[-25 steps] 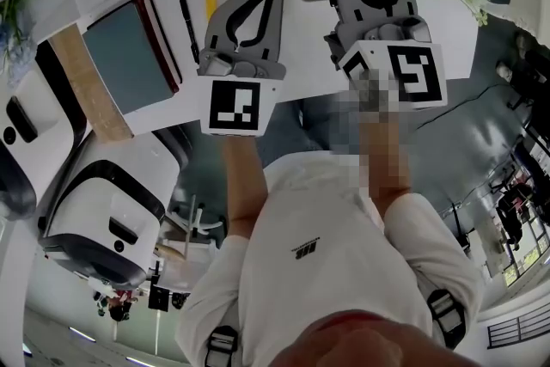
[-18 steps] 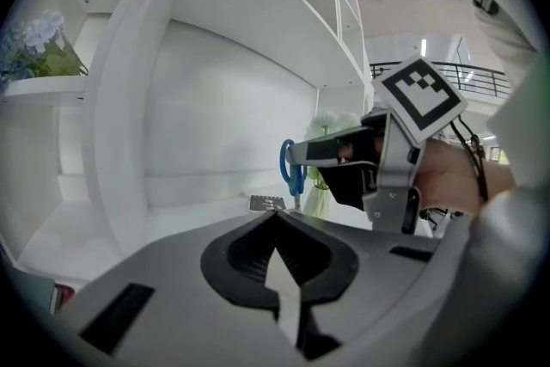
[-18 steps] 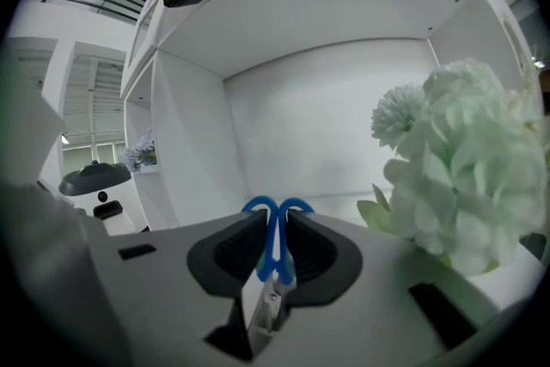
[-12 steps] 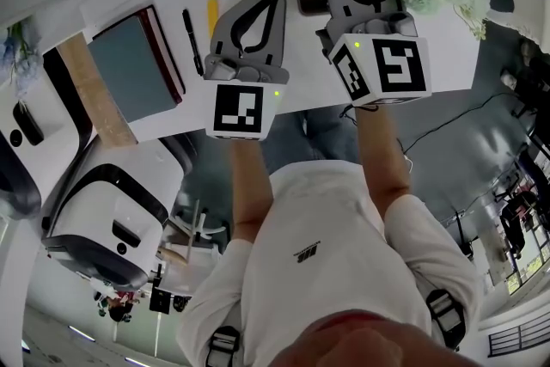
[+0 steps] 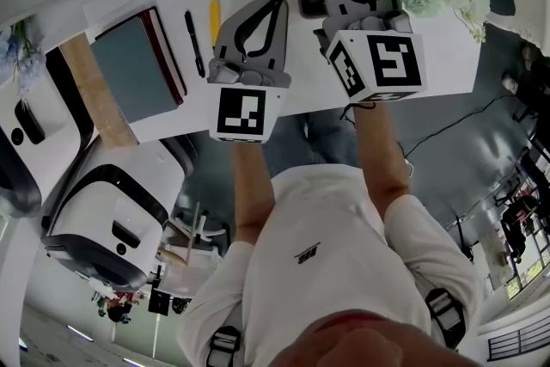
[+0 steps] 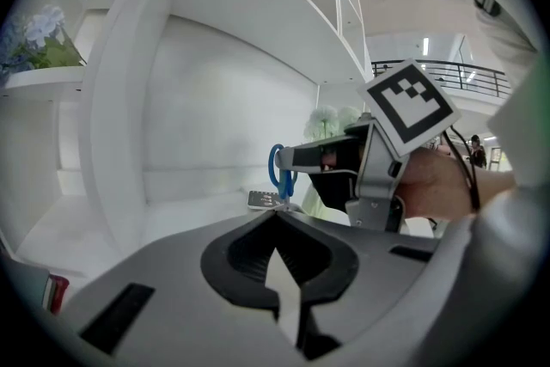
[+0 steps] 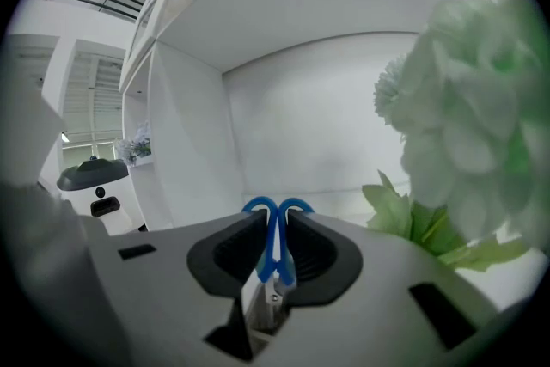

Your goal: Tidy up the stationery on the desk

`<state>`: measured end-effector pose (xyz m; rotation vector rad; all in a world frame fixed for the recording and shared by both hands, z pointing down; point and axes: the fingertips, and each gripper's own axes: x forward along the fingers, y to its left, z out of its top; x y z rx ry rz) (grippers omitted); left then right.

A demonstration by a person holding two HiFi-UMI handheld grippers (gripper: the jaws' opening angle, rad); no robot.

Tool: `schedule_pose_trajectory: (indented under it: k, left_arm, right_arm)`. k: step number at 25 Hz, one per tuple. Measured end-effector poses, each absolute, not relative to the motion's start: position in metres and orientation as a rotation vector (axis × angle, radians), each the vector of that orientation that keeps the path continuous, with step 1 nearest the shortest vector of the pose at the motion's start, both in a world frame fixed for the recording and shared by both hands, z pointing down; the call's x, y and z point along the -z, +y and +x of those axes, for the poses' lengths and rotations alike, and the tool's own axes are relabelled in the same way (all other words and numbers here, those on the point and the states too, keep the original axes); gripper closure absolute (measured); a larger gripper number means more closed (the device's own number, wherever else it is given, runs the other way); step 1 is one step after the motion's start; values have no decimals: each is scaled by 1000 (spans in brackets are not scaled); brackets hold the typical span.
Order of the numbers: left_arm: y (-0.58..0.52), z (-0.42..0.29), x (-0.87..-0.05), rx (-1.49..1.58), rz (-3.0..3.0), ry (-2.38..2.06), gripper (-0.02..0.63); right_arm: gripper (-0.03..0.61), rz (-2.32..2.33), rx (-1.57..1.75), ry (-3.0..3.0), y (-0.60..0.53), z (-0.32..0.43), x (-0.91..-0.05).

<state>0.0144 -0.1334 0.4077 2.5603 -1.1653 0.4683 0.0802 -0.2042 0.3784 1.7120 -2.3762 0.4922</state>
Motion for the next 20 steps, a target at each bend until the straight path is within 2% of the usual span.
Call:
schedule_pose_trajectory:
  k: [8, 11, 20]
  left_arm:
    - [-130, 12, -410, -469, 2553, -1168, 614]
    - [-128, 9, -412, -471, 2549, -1170, 614]
    - [-121, -10, -408, -449, 2534, -1203, 614]
  right_arm:
    - [510, 1626, -528, -2307, -196, 75, -408]
    - [449, 1592, -537, -2300, -191, 71, -415]
    - [463, 1573, -535, -2308, -171, 58, -409]
